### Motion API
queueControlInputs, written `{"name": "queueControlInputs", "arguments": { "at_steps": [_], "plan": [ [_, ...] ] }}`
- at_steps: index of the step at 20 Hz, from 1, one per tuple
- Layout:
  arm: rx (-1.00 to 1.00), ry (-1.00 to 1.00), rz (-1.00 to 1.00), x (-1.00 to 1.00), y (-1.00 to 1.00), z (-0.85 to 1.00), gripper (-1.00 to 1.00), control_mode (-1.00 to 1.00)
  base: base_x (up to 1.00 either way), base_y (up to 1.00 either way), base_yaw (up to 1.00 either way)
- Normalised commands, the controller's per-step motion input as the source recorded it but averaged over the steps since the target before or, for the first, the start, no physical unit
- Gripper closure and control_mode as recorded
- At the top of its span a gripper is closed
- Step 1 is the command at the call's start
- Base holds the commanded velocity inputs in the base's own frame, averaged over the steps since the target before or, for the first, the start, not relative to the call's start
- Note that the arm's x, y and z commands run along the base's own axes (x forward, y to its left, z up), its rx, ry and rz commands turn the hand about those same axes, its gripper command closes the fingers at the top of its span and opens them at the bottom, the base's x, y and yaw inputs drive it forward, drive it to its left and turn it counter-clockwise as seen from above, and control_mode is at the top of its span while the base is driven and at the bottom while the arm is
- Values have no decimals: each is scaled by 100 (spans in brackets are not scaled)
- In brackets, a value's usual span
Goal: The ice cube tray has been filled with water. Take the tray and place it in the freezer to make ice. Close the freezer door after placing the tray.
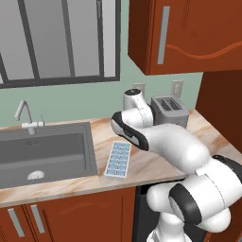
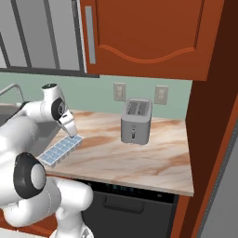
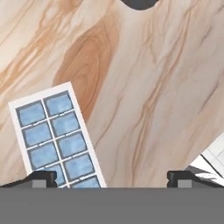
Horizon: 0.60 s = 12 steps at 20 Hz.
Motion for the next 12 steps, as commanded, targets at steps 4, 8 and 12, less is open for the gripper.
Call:
{"name": "queueControlInputs", "arguments": {
  "at_steps": [4, 8, 12],
  "plan": [
    [0, 0, 3, 66, 0, -20, -100, -100, 0, 0, 0],
    [0, 0, 6, 61, 0, 0, -100, -100, 0, 0, 0],
    [0, 0, 7, 61, 0, -9, -100, -100, 0, 0, 0]
  ]
}}
